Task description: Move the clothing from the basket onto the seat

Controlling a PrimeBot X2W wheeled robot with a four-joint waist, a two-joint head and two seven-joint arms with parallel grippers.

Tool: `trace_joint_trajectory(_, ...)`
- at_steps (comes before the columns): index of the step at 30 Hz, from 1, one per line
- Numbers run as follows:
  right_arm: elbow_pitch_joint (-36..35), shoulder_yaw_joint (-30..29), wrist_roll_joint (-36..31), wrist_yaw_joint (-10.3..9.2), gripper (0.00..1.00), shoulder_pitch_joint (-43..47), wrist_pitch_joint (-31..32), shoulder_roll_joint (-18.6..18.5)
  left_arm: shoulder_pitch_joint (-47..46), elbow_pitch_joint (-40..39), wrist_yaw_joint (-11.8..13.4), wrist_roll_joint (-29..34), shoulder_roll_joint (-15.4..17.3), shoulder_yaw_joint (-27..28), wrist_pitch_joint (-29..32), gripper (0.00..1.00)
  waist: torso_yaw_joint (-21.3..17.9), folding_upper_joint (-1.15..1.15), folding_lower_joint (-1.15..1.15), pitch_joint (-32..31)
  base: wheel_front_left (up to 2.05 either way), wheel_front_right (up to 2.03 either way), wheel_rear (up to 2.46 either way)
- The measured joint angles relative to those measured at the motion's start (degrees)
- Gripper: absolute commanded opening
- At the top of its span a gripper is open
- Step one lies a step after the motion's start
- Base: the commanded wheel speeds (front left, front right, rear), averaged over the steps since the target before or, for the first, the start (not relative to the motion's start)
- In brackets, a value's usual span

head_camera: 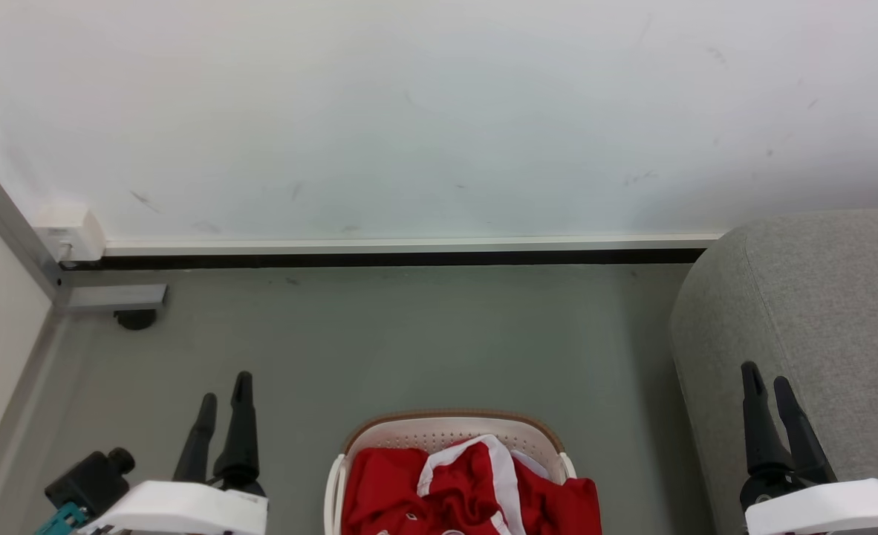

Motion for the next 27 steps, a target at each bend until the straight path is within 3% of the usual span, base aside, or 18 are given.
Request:
trace_joint_trajectory(15, 3.08, 0.18, -15.11, 0.0, 1.0, -0.55, -2.42, 0.47, 0.03, 0.8, 2.41, 12.9, 0.43, -2.45, -2.57, 1.0, -0.43, 0.0, 0.0, 0.07, 0.0, 0.0, 0.0)
trace_joint_trajectory(27, 3.38, 0.34, -21.63, 0.0, 1.0, -0.91, -4.04, 0.87, 0.02, 1.65, 1.67, 17.89, 0.47, -3.07, -4.13, 1.0, -0.78, 0.0, 0.0, 0.13, 0.0, 0.0, 0.0)
